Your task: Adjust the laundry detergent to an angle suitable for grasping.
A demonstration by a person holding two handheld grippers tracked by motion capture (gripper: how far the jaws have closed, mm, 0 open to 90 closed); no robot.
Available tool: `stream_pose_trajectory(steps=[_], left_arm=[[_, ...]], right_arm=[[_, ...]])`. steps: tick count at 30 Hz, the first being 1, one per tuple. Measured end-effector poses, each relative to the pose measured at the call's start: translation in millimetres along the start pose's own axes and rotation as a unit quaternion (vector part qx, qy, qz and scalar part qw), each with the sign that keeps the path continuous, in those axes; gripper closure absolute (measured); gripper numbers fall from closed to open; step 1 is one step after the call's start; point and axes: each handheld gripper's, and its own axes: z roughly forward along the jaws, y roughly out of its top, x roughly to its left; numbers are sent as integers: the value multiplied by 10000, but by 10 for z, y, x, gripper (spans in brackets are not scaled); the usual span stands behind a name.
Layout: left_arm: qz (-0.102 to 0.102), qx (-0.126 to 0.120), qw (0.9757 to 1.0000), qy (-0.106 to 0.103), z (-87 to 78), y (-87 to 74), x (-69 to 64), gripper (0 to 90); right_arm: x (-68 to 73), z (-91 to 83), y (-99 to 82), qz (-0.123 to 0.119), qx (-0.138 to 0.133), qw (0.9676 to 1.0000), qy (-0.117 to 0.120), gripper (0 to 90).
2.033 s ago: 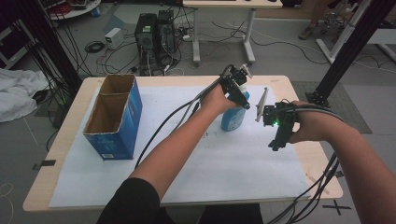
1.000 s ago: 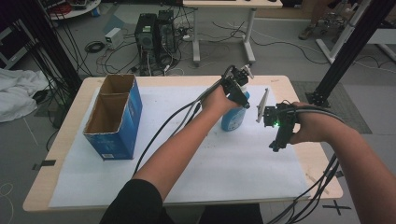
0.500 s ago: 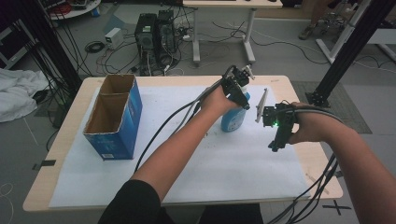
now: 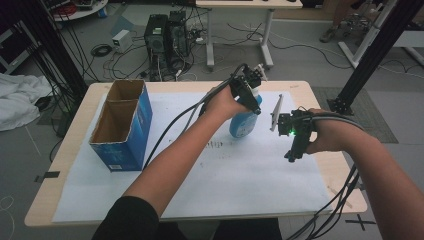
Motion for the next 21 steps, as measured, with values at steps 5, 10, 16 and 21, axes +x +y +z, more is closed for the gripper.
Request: stream_pose_trajectory(steps=[5, 10, 16, 21], left_arm=[[208, 203, 9996, 17, -131, -70, -21, 382], [261, 325, 9991, -48, -214, -167, -15, 382], [282, 285, 9990, -192, -289, -262, -17, 382], [488, 279, 9978, -360, -356, -344, -62, 382]], right_arm=[[14, -16, 43, -50, 2, 10000, -19, 131], [37, -34, 84, -94, -17, 9999, -32, 131], [53, -29, 105, -99, 12, 9999, -23, 131], [75, -30, 143, -124, 12, 9999, -26, 131]])
